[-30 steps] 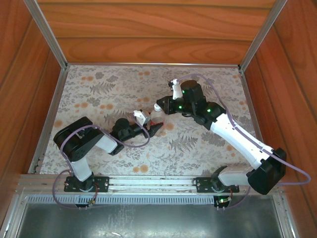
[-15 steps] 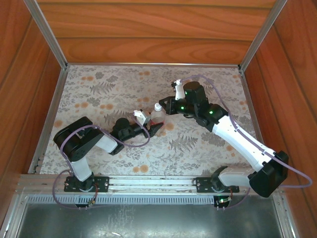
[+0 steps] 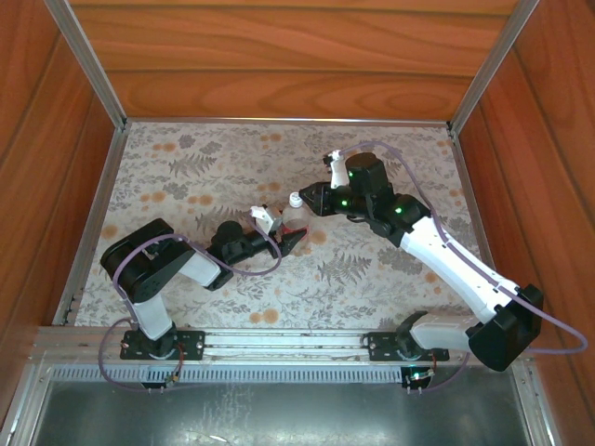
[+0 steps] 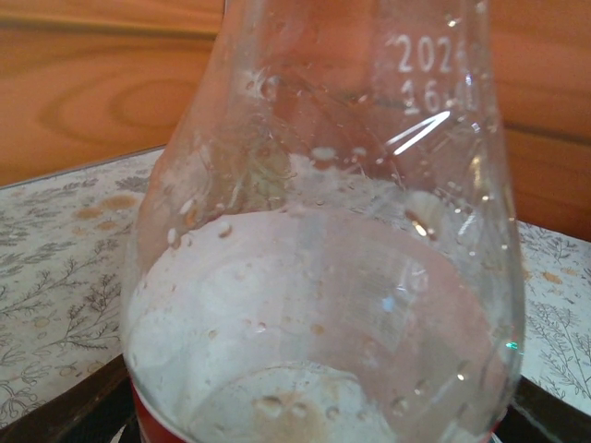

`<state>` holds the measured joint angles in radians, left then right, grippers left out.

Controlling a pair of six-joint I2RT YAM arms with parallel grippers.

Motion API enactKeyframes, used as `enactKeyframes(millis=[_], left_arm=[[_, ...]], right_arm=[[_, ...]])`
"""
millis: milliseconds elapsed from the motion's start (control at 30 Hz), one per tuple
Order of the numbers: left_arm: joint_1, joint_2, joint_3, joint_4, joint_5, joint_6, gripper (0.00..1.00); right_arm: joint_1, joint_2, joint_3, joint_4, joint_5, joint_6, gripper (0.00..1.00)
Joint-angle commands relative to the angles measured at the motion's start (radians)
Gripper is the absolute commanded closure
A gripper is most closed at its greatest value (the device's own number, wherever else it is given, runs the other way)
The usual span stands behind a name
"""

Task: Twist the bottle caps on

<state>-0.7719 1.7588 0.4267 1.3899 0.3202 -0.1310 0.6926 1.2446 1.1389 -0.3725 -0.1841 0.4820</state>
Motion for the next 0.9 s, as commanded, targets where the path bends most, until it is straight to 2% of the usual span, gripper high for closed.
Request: enactKeyframes(millis=[0, 433, 500, 633, 867], left_arm=[[0.008, 0.018, -0.016, -0.131, 0.012, -0.03, 0.3], [0.005, 0.021, -0.018, -0.131, 0.016, -0.027, 0.3], [0.005, 0.024, -0.016, -0.131, 0.017, -0.027, 0.3], [0.006, 0.024, -0.014, -0.132, 0.016, -0.03, 0.3], [0.005, 0.024, -0.015, -0.131, 0.004, -0.038, 0.3]], right_arm=[[-0.005, 0.006, 0.033, -0.043, -0.009, -0.008, 0.67], [-0.005, 0.076, 0.102, -0.044, -0.032, -0.028, 0.6], [-0.006, 0.082, 0.107, -0.052, -0.036, -0.032, 0.68], [-0.006, 0.086, 0.101, -0.068, -0.047, -0.035, 0.77], [-0.006, 0.05, 0.049, -0.098, -0.096, -0.025, 0.82]])
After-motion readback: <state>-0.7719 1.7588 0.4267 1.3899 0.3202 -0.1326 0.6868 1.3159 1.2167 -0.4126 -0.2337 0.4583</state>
